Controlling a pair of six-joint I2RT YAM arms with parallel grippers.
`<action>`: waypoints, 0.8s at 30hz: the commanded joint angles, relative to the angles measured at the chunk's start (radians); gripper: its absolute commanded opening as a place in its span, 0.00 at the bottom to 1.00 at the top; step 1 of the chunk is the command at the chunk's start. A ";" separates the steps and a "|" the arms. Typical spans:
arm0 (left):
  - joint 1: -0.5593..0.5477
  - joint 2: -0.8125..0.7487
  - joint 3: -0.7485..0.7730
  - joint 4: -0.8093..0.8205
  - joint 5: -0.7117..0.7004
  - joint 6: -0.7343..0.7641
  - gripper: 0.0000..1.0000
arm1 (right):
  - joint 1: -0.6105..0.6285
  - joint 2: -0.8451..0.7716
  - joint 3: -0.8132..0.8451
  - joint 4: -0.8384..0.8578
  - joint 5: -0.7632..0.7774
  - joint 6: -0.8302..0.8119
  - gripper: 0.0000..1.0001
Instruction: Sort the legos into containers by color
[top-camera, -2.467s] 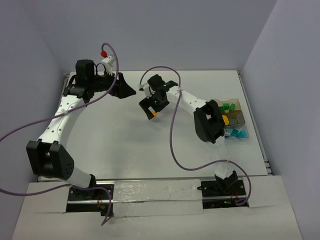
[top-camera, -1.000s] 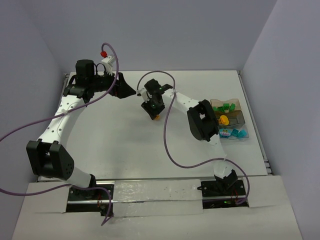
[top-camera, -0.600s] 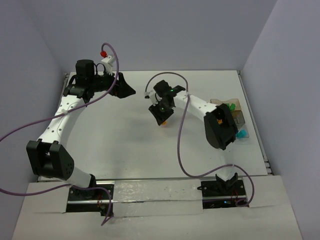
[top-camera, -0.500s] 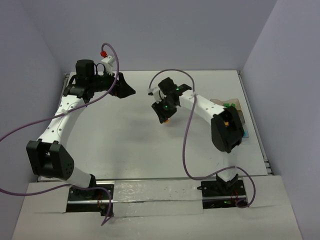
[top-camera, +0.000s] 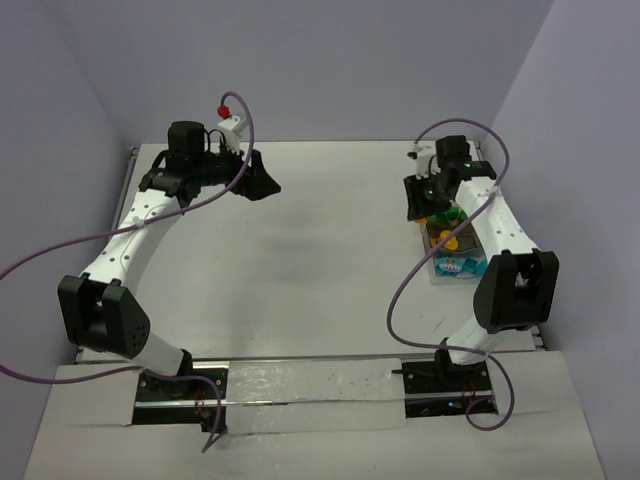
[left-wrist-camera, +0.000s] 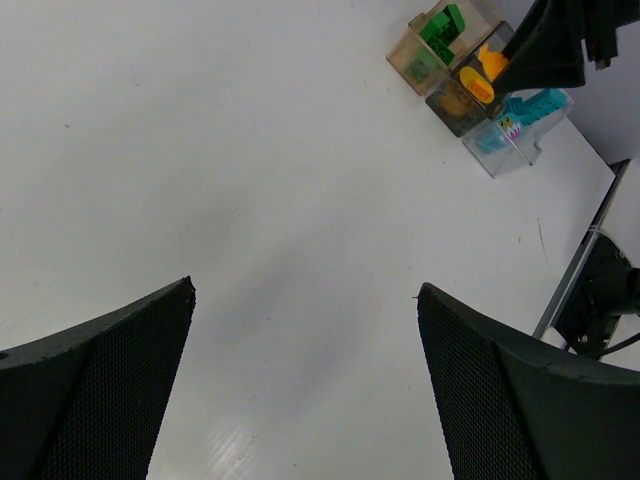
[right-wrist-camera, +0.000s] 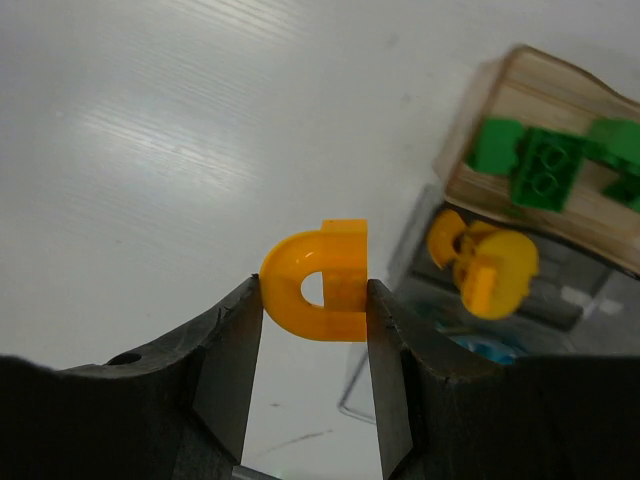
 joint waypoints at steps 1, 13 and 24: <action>-0.014 0.010 0.060 0.001 -0.018 0.009 0.99 | -0.133 -0.043 -0.035 -0.049 0.032 -0.089 0.37; -0.026 0.020 0.078 -0.011 -0.049 0.008 0.99 | -0.304 0.055 -0.031 -0.016 0.164 -0.123 0.37; -0.026 0.022 0.069 -0.002 -0.054 0.009 0.99 | -0.309 0.078 -0.052 0.019 0.291 -0.111 0.41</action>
